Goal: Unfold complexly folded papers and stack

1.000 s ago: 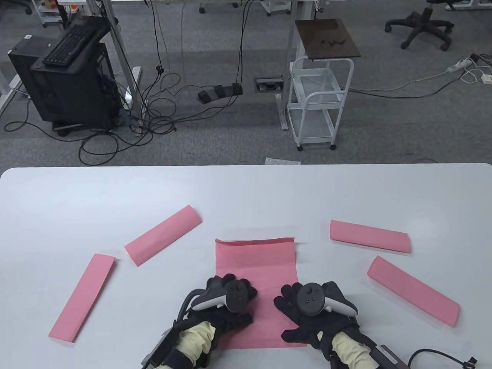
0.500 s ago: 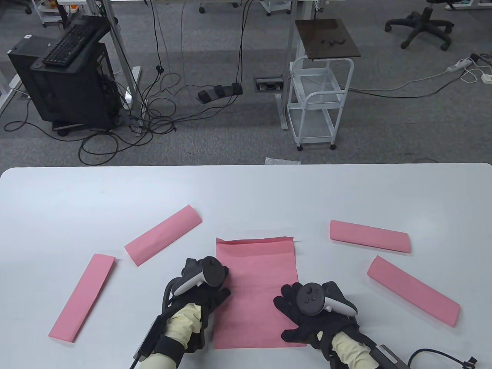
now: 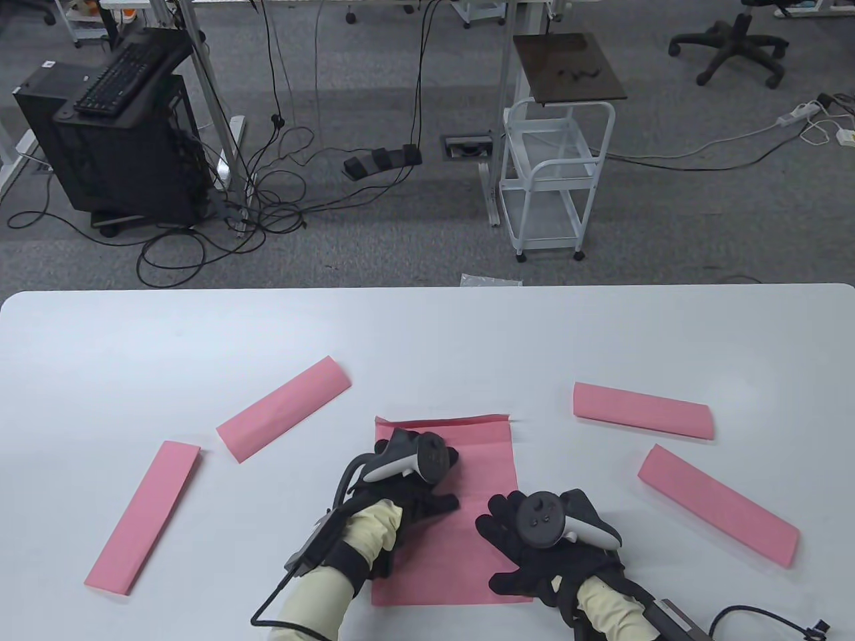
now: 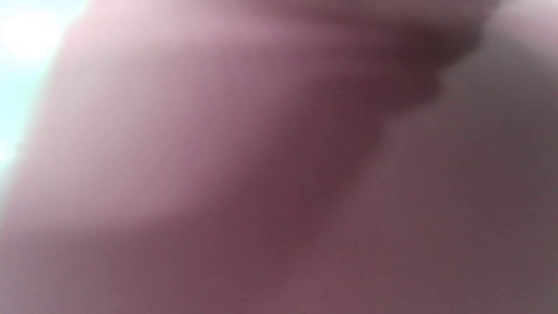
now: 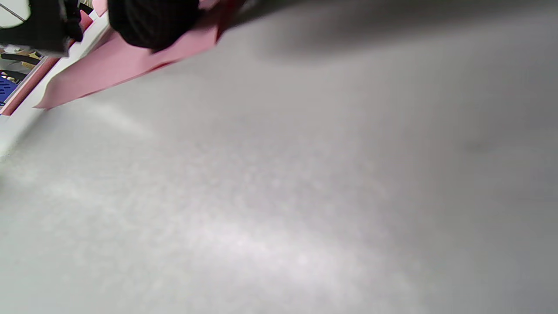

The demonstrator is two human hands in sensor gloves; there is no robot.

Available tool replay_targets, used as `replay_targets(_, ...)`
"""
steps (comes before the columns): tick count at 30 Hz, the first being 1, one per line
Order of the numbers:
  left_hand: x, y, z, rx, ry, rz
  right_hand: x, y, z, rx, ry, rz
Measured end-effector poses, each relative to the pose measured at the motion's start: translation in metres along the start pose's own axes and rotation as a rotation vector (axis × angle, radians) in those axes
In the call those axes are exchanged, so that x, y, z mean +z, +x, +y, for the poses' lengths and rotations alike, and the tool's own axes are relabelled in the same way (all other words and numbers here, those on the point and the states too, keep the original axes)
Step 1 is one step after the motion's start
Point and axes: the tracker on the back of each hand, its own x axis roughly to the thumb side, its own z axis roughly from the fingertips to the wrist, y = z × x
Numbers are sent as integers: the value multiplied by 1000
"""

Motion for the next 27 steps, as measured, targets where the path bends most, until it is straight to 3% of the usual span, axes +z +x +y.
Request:
replay_targets(6, -16, -36, 19, 156, 40, 112, 0, 0, 0, 2, -1, 0)
replay_targets(15, -14, -38, 19, 210, 76, 84, 1, 2, -1, 16, -24, -3)
replay_targets(17, -7, -38, 20, 285, 138, 53, 3, 4, -3, 41, -62, -6)
replay_targets(20, 7, -35, 24, 253, 186, 3, 7, 6, -8, 47, -96, -23)
replay_targets(24, 37, -23, 24, 252, 290, -145, 22, 8, -24, 11, -178, -50)
replay_targets(27, 62, -12, 18, 269, 310, -222, 39, 1, -41, -33, -265, -26)
